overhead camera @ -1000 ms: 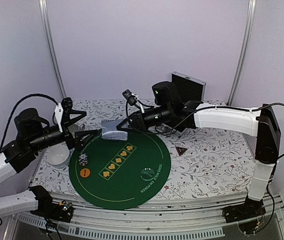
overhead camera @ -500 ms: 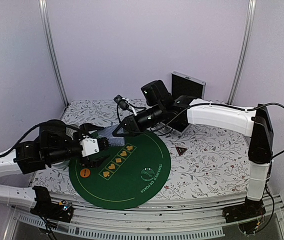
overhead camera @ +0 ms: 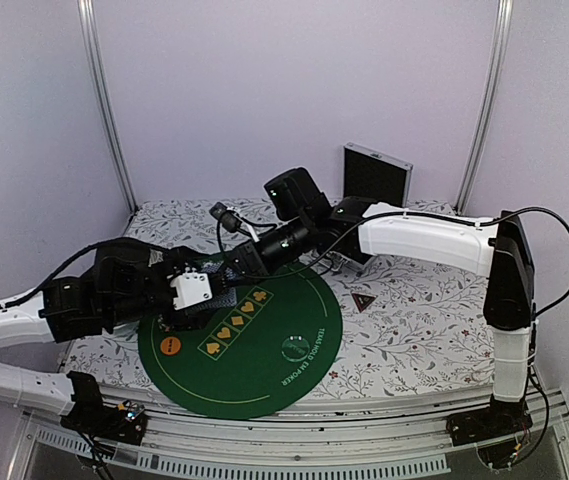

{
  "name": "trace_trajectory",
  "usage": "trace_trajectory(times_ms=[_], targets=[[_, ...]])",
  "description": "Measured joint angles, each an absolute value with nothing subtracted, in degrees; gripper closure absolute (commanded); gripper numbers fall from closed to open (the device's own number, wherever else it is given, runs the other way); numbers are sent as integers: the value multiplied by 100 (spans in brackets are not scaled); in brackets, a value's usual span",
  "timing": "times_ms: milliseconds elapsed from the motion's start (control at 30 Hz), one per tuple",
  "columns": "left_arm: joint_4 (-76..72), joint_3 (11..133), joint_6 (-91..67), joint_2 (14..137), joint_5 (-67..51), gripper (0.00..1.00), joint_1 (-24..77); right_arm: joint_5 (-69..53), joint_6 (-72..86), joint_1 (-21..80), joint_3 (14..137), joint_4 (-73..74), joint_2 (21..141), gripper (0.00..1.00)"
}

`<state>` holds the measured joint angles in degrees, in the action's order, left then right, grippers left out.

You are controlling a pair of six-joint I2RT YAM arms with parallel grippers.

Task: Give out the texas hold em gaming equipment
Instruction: Pass from the right arm to the left, then pass from the left arm to the right

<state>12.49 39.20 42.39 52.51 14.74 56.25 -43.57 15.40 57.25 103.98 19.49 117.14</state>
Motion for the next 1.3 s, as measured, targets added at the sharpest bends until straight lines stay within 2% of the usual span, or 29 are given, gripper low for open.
trace_trajectory(times_ms=[267,500,633,733,867,1300], targets=[[1461,4040,4053,5443,1527,39,5636,-4381,1535,5769,10464,1914,11714,96],[1485,4053,3889,5422,1470,45,5636,-4307,1487,5760,10464,1949,11721,84],[1503,4051,3809,5336,1428,48,5636,-4303,1520,5776,10477,1914,11721,69],[1466,4049,3767,5264,1433,49,5636,-4294,1562,5811,10506,1887,11721,53],[1398,4045,3743,5201,1433,50,5636,-4263,1669,5826,10532,1828,11747,43],[1522,4023,3686,5201,1461,50,5634,-4066,2075,5714,10261,1581,11778,38]])
